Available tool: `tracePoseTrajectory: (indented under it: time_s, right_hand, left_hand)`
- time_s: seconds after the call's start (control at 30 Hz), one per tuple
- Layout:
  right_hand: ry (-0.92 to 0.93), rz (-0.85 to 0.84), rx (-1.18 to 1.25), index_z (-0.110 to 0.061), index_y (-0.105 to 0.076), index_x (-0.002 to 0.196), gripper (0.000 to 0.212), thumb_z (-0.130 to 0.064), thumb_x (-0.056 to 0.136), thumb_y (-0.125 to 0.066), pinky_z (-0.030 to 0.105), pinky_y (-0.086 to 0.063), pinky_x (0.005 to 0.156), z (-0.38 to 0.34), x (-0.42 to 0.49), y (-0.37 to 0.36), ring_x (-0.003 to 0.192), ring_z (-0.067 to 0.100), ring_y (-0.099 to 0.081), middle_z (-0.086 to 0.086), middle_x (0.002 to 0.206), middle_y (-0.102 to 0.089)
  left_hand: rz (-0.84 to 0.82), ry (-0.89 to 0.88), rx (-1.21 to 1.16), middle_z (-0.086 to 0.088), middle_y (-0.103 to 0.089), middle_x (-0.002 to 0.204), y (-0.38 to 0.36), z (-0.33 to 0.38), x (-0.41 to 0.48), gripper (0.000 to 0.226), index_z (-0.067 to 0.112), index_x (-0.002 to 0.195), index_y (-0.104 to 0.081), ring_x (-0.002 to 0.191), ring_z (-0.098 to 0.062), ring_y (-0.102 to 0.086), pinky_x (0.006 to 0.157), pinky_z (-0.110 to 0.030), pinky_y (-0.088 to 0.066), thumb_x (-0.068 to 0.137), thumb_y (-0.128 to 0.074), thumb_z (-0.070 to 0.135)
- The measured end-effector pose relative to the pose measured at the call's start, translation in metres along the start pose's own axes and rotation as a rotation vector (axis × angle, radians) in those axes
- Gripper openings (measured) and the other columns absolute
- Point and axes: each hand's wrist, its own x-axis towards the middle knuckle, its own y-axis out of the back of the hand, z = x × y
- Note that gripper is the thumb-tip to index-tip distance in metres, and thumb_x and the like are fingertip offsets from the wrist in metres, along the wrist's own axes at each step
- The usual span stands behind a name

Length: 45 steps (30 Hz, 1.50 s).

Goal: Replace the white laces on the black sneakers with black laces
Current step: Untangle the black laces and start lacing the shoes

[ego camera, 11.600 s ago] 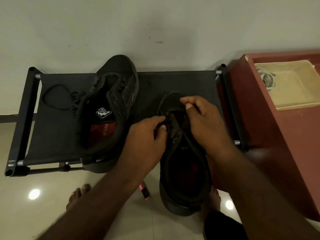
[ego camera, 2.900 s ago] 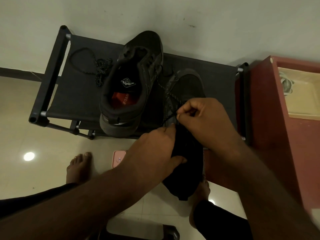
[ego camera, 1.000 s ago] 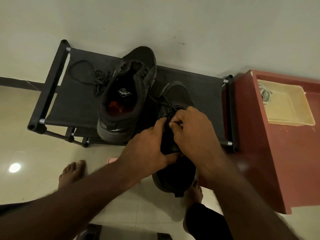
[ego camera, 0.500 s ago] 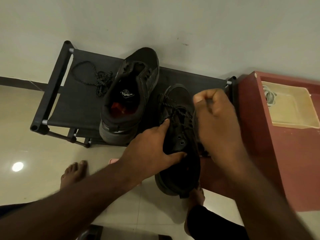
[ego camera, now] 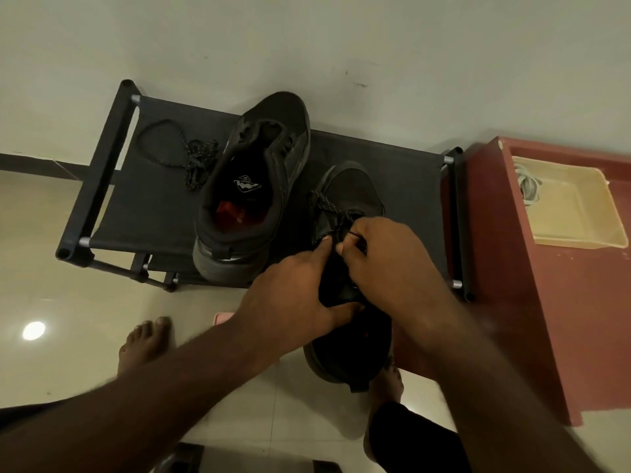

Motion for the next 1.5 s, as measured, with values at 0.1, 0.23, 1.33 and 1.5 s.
tracePoseTrajectory:
  time_s: [0.1,0.23,1.33,1.5]
  right_hand:
    - [0.091,0.052,0.184,-0.016,-0.057,0.089,0.014,-0.023,0.1,-0.055,0.025,-0.044,0.079,0.002,-0.001,-0.001,0.091,0.01,-0.052,-0.008,0.097,-0.051]
    - [0.107,0.096,0.556,-0.014,-0.061,0.092,0.016,-0.021,0.102,-0.052,0.021,-0.046,0.092,0.0,-0.007,0.005,0.107,0.007,-0.06,-0.009,0.1,-0.067]
    - [-0.229,0.098,0.635,-0.028,-0.063,0.113,0.03,-0.038,0.087,-0.073,0.035,-0.059,0.085,0.031,-0.005,0.0,0.102,0.01,-0.066,-0.003,0.112,-0.064]
    - [-0.212,0.052,0.592,-0.029,-0.057,0.126,0.041,-0.034,0.088,-0.07,0.041,-0.061,0.084,0.027,-0.004,-0.006,0.101,0.014,-0.068,-0.005,0.12,-0.059]
  left_hand:
    - [0.012,-0.01,-0.064,0.014,-0.062,0.094,0.003,0.001,0.002,0.085,0.032,0.144,-0.036,0.082,-0.005,-0.061,0.067,-0.024,-0.05,0.072,-0.061,0.069]
    - [0.018,0.006,-0.046,0.016,-0.06,0.089,0.005,0.005,0.003,0.08,0.035,0.141,-0.038,0.078,-0.005,-0.06,0.067,-0.026,-0.052,0.074,-0.065,0.067]
    - [0.089,-0.014,-0.284,0.022,-0.057,0.091,0.001,0.003,0.002,0.1,0.022,0.151,-0.033,0.085,0.009,-0.057,0.078,-0.006,-0.045,0.068,-0.065,0.068]
    - [0.124,-0.026,-0.34,0.024,-0.048,0.078,-0.002,0.003,0.002,0.087,0.015,0.15,-0.036,0.078,0.021,-0.052,0.069,0.004,-0.036,0.077,-0.075,0.041]
